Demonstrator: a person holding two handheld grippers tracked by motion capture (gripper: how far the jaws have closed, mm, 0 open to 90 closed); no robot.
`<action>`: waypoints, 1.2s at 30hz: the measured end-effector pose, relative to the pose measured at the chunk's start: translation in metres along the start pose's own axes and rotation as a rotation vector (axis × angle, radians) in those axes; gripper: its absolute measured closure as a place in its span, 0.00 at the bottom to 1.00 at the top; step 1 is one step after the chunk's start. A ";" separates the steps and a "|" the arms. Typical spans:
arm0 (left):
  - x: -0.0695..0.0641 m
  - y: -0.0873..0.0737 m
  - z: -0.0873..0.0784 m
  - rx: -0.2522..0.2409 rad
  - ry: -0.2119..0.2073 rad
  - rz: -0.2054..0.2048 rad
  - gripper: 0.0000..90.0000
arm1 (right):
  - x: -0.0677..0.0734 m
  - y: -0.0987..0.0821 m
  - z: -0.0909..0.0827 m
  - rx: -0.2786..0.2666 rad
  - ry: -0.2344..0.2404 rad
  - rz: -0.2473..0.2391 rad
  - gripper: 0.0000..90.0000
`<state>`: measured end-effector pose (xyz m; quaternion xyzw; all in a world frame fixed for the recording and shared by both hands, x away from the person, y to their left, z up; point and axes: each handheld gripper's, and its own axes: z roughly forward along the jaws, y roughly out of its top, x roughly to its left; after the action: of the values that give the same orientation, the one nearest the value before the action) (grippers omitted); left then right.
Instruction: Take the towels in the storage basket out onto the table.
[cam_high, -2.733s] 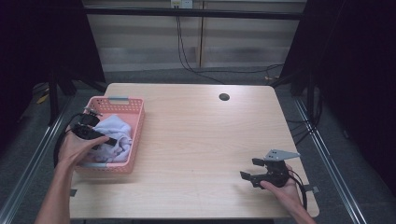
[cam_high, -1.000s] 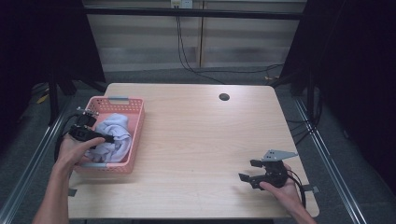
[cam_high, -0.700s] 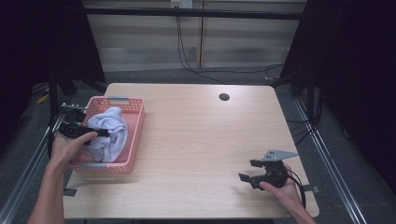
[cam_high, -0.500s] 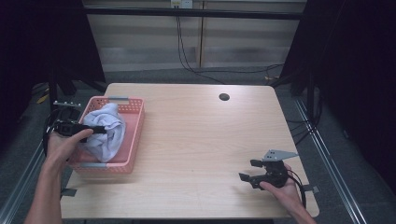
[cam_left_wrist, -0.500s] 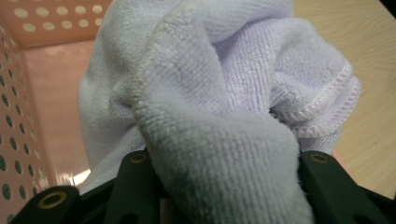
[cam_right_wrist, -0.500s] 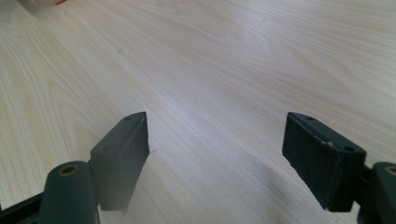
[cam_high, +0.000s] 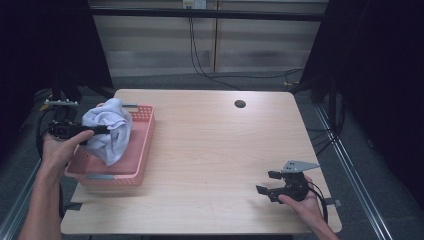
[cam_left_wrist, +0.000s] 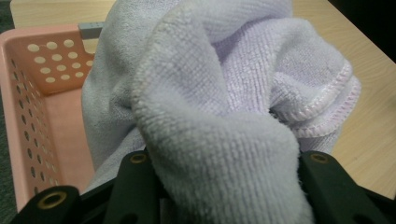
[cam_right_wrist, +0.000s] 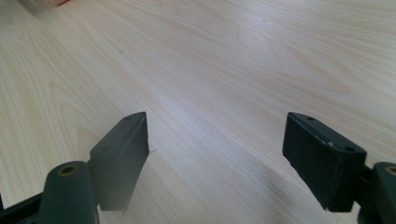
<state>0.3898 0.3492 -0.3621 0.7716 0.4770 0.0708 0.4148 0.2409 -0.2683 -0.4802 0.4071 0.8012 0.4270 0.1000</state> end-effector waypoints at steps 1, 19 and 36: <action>-0.001 0.001 -0.001 -0.001 -0.002 0.002 0.63 | 0.000 0.000 0.000 0.000 0.000 0.000 0.25; -0.014 0.023 -0.020 -0.027 0.001 0.036 0.63 | -0.001 0.000 -0.001 -0.005 0.000 0.003 0.24; -0.044 0.049 -0.035 -0.040 -0.015 0.106 0.63 | 0.000 0.001 -0.002 -0.018 -0.006 -0.002 0.25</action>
<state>0.3820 0.3238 -0.2919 0.7879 0.4307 0.0964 0.4294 0.2402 -0.2692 -0.4784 0.4067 0.7974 0.4329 0.1063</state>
